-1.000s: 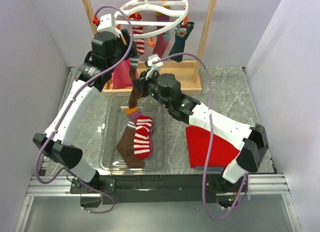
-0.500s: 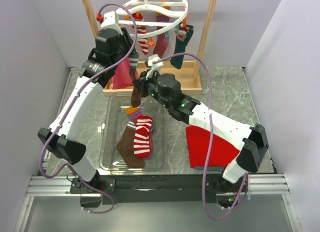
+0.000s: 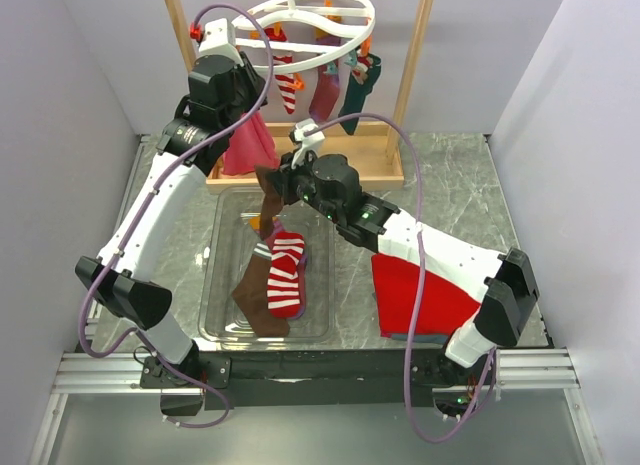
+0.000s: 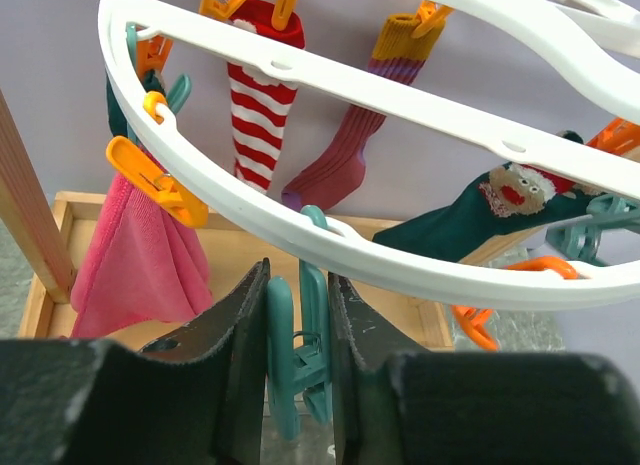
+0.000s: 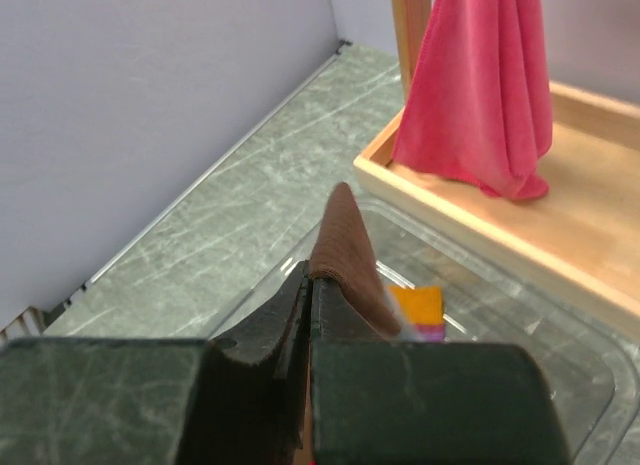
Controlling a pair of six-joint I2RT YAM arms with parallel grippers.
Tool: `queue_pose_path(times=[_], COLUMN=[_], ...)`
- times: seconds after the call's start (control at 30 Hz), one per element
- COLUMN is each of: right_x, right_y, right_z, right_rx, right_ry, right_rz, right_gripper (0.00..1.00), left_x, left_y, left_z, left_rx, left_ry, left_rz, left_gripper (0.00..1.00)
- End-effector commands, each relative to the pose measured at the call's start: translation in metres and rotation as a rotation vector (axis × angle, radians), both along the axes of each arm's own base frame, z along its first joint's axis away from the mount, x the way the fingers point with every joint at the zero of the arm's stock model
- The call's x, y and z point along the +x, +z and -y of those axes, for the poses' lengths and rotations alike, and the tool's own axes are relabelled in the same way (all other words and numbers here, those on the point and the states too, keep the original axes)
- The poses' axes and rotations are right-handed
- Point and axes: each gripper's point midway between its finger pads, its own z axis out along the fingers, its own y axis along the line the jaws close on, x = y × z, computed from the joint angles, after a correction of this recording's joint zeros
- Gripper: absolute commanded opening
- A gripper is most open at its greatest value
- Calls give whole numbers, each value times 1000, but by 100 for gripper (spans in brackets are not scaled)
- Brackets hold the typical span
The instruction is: Remove the socks clipped to the hanger
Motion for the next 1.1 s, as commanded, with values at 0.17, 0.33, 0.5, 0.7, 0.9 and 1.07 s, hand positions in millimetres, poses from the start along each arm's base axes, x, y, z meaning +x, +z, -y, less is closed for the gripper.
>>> queue_pose_path(times=[0.17, 0.33, 0.5, 0.7, 0.9, 1.07], right_x=[-30, -45, -65, -88, -114, -136], right_y=[20, 18, 9, -12, -34, -55], right_z=[18, 33, 48, 57, 52, 48], right_rx=[87, 96, 101, 97, 101, 64], right_ry=[54, 67, 94, 131, 154, 139], right_rz=[-30, -52, -80, -146, -251, -329], right_gripper=[0, 0, 0, 0, 0, 0], left_x=[-24, -47, -77, -125, -168, -197], left_y=[21, 31, 33, 39, 37, 26], left_z=[2, 4, 11, 11, 7, 0], left_rx=[-38, -75, -105, -145, -153, -148], left_ry=[-62, -124, -225, -340, -425, -461], left_rz=[35, 45, 43, 65, 69, 70], left_gripper=[55, 74, 84, 93, 96, 97])
